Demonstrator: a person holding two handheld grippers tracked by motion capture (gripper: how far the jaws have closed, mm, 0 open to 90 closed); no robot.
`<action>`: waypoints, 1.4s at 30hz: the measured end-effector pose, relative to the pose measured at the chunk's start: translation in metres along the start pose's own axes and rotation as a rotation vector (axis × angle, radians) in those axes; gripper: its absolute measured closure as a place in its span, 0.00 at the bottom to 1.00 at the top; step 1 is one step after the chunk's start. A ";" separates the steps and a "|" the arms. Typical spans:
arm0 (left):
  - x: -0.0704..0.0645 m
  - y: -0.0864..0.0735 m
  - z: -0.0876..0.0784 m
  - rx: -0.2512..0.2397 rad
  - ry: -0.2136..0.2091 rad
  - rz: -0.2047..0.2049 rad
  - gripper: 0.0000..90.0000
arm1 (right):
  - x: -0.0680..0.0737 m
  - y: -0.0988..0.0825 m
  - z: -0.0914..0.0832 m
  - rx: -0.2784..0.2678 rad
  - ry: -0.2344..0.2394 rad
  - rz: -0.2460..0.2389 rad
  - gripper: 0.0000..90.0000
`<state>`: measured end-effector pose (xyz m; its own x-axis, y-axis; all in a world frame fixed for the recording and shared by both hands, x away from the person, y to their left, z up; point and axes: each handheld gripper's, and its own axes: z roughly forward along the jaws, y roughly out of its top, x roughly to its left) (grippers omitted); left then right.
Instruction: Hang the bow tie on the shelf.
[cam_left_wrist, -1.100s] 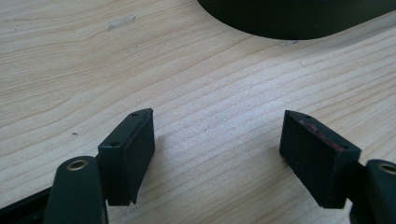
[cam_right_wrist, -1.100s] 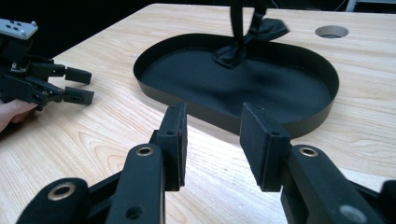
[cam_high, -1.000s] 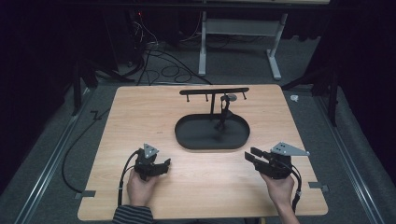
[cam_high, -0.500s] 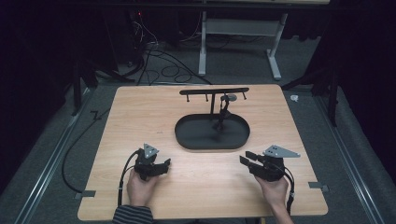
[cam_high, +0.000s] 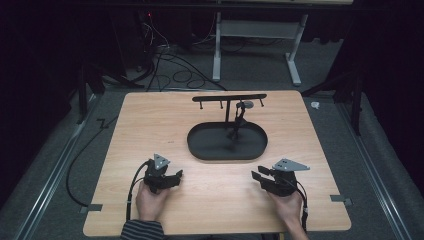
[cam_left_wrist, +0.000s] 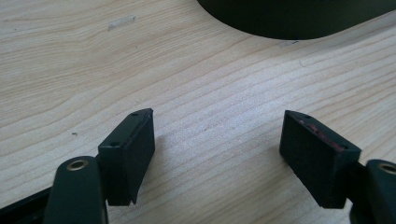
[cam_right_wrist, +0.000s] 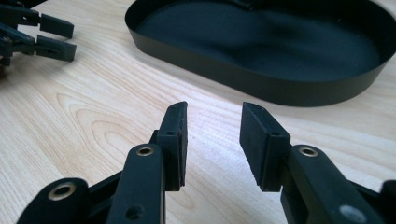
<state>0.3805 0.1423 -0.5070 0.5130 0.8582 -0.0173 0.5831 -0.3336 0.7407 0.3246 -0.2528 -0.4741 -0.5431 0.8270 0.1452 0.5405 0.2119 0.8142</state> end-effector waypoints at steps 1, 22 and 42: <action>0.000 0.000 0.000 0.000 0.000 0.000 0.30 | 0.000 -0.001 0.001 0.005 0.000 0.004 0.71; 0.000 0.000 0.000 0.000 -0.001 0.000 0.30 | 0.004 -0.011 0.023 0.062 -0.002 -0.001 0.70; 0.000 0.000 0.000 -0.001 0.000 0.001 0.30 | 0.013 -0.011 0.038 0.141 -0.054 -0.105 0.52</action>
<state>0.3800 0.1423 -0.5071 0.5135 0.8579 -0.0172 0.5822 -0.3336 0.7415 0.3363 -0.2242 -0.5025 -0.5679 0.8225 0.0299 0.5693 0.3664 0.7360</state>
